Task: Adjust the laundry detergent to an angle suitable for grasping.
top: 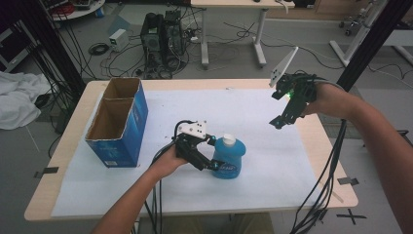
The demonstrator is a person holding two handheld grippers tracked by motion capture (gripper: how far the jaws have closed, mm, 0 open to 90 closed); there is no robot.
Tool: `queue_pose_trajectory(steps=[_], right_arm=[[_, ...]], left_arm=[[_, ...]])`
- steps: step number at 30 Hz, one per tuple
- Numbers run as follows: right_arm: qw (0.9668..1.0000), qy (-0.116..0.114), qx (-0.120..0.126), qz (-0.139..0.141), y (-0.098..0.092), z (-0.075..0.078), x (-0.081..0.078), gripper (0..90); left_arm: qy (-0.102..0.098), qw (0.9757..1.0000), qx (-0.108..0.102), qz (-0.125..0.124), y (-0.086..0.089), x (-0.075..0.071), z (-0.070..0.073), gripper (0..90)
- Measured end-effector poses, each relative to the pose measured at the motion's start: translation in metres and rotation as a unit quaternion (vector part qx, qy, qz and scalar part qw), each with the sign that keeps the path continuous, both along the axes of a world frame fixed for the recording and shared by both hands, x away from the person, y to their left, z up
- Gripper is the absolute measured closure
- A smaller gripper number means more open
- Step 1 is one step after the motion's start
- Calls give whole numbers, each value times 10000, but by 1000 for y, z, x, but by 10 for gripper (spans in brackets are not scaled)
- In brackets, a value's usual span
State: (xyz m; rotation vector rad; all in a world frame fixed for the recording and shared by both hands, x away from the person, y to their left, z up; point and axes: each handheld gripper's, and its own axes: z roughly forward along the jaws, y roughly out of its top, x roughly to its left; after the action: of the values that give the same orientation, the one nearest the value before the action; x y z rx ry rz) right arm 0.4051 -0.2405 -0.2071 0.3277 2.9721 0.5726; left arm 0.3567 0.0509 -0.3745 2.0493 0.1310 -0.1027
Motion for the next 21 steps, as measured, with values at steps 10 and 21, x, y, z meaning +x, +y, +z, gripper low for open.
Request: queue_pose_trajectory(steps=[10,21], right_arm=[[10000,4,-45,-36,2,1,-2,11],[10000,-5,-28,-16,2,2,-3,11]], left_arm=[[-119,9998,10,135,14,-1,11,244],[-175,9985,200,476,35,3,32,112]])
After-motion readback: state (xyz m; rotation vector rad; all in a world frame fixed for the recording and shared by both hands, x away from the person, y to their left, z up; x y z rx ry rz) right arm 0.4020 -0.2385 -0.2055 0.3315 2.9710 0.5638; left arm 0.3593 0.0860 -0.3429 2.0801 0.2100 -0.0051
